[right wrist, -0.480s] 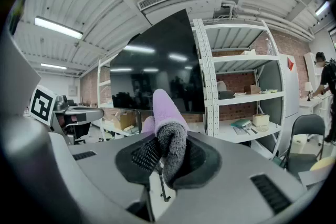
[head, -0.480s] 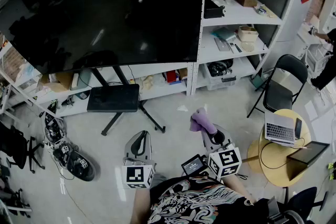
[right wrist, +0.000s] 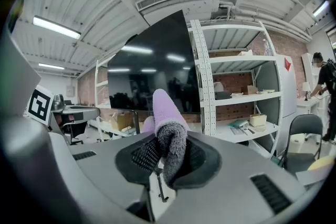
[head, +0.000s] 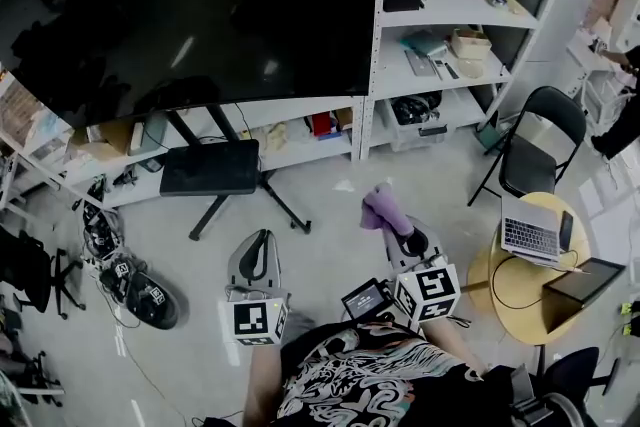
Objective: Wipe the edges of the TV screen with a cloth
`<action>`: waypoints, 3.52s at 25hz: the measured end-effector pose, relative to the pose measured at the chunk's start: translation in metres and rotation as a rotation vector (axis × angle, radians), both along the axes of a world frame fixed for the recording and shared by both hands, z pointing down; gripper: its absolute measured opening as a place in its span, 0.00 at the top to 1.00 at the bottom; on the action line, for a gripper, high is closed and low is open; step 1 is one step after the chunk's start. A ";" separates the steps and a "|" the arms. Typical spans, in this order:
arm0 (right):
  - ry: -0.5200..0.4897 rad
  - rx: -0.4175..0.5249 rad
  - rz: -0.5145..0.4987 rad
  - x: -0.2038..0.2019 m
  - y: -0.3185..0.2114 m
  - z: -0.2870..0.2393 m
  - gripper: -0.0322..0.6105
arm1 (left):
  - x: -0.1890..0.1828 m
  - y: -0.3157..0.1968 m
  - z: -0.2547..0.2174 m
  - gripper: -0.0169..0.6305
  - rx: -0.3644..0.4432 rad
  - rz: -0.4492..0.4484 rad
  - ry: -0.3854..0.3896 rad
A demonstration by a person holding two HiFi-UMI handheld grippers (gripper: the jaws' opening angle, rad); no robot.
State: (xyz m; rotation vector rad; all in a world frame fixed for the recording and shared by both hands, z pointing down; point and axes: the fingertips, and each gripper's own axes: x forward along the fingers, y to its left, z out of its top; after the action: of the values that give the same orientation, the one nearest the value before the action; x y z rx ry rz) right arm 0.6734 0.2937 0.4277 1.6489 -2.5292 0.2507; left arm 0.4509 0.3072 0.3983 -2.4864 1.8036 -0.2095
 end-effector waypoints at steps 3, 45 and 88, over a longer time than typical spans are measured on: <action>-0.011 0.000 0.001 0.003 0.000 0.002 0.81 | 0.004 0.000 0.001 0.92 0.002 0.001 -0.005; 0.016 -0.117 0.318 -0.028 -0.257 0.028 0.81 | -0.017 -0.311 0.017 0.92 -0.044 0.347 0.119; 0.118 -0.097 0.143 0.012 -0.391 0.038 0.81 | 0.042 -0.399 0.016 0.92 -0.086 0.232 0.035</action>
State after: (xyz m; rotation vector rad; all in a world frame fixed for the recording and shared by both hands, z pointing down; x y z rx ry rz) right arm 0.6851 -0.0973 0.4655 1.7544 -2.2806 0.2761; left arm 0.4927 -0.0916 0.4142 -2.7468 1.5306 -0.2357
